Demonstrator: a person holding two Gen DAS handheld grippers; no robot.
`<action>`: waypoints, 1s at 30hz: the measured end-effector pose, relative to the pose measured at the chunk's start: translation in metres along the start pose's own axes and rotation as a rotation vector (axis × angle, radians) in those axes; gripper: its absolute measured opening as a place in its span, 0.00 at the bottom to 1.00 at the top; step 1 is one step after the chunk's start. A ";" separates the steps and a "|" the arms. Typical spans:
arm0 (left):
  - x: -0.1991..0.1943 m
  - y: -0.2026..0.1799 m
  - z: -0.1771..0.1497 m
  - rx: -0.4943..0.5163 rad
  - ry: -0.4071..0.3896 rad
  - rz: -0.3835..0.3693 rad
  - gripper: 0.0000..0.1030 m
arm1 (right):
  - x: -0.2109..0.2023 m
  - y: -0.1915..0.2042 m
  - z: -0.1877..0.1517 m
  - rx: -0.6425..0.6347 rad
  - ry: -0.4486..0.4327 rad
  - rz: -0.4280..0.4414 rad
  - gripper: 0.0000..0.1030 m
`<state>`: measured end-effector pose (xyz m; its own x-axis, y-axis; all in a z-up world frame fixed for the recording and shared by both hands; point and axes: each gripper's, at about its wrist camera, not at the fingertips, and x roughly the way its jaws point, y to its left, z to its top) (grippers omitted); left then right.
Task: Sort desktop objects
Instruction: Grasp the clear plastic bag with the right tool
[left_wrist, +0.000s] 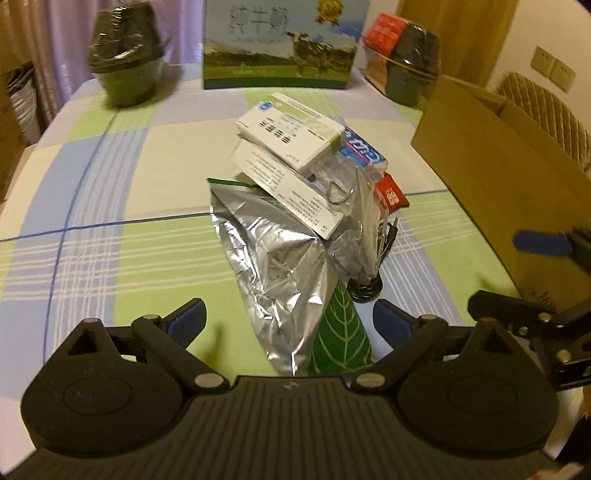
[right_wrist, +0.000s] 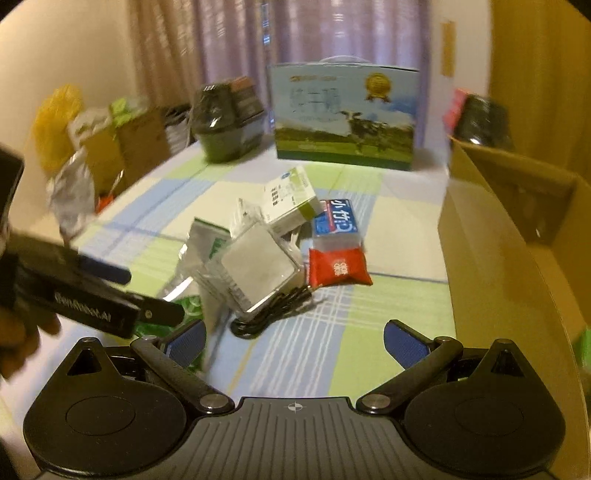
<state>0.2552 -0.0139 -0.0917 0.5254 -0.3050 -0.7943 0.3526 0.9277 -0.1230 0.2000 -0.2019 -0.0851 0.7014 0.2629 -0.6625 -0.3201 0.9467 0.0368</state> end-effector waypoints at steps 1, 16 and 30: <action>0.004 0.001 0.001 0.001 0.007 -0.003 0.91 | 0.005 -0.001 -0.001 -0.021 0.006 0.001 0.97; 0.028 0.014 0.006 -0.033 0.045 -0.064 0.52 | 0.057 0.022 0.012 -0.358 -0.003 0.073 0.96; 0.013 0.044 0.008 0.003 0.052 0.044 0.66 | 0.113 0.040 0.026 -0.563 0.047 0.095 0.81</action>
<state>0.2837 0.0218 -0.1028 0.4995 -0.2521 -0.8288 0.3321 0.9393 -0.0856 0.2831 -0.1296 -0.1391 0.6280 0.3208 -0.7090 -0.6792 0.6707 -0.2981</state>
